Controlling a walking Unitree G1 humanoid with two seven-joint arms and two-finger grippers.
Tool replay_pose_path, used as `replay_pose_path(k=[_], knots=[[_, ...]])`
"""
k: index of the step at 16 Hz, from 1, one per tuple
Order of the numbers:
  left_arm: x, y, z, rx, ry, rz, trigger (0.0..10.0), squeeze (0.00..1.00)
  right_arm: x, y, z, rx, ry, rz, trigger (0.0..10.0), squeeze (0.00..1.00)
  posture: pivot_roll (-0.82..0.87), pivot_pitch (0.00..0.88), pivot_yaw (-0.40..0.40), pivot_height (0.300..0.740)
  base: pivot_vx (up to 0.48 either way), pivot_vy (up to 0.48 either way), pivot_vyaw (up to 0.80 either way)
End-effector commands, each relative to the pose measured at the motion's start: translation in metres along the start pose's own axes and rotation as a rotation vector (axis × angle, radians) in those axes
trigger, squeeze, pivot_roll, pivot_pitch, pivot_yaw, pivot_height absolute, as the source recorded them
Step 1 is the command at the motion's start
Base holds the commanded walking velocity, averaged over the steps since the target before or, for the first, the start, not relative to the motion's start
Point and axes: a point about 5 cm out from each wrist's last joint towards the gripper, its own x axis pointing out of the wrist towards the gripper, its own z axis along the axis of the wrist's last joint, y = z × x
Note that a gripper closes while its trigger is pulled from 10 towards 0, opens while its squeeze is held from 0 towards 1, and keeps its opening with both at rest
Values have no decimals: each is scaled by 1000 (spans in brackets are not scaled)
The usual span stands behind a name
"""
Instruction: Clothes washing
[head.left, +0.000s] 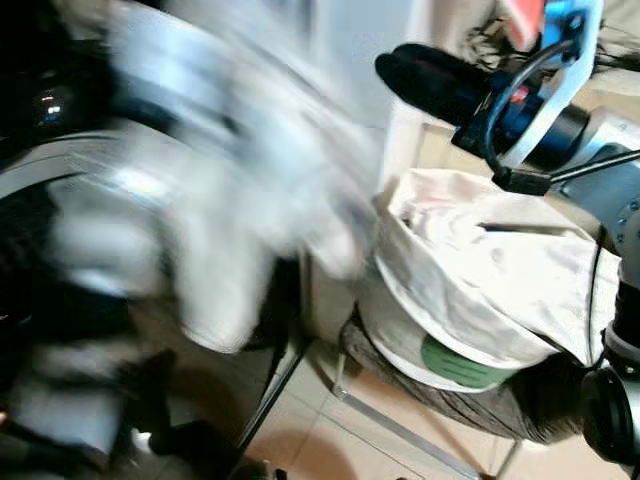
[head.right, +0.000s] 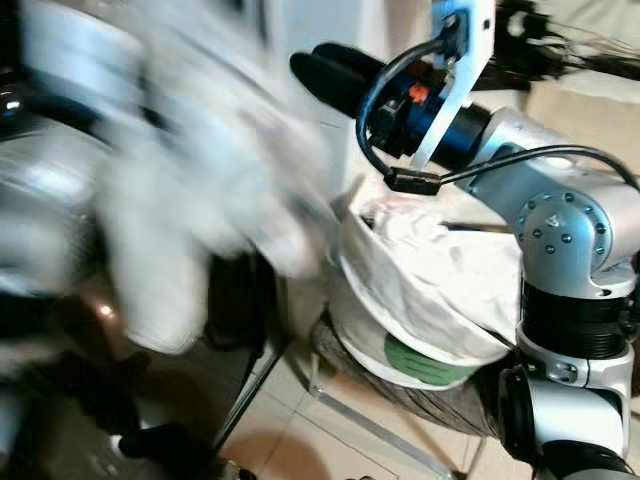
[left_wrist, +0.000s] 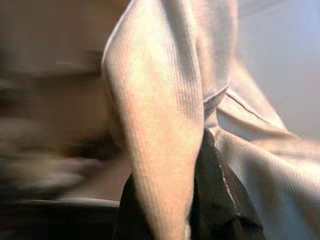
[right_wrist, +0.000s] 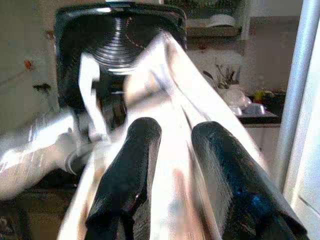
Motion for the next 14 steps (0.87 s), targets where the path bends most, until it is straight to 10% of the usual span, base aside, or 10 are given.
replay_pose_path(k=[1,6,7,9,10,14], knots=[[5,28,29,80,-142,139,0,0,4,8,2,-42,11,41,10000,0,-24,0,17,740,0,0,0],[30,72,-23,305,116,307,0,0,34,35,-47,-45,147,64,10000,0,-24,0,13,740,0,0,0],[27,69,-53,291,299,275,10000,0,36,40,-54,-40,168,66,10000,0,-27,0,17,740,0,0,0],[16,58,-89,316,497,171,10000,0,36,48,-63,-47,204,83,10000,0,-33,0,24,740,0,0,0],[10,54,-104,294,573,151,10000,1000,34,54,-69,-52,229,107,10000,0,-37,0,28,740,0,0,0],[12,66,-101,291,598,161,10000,1000,32,51,-74,-58,254,78,10000,0,-28,0,22,740,0,0,0]])
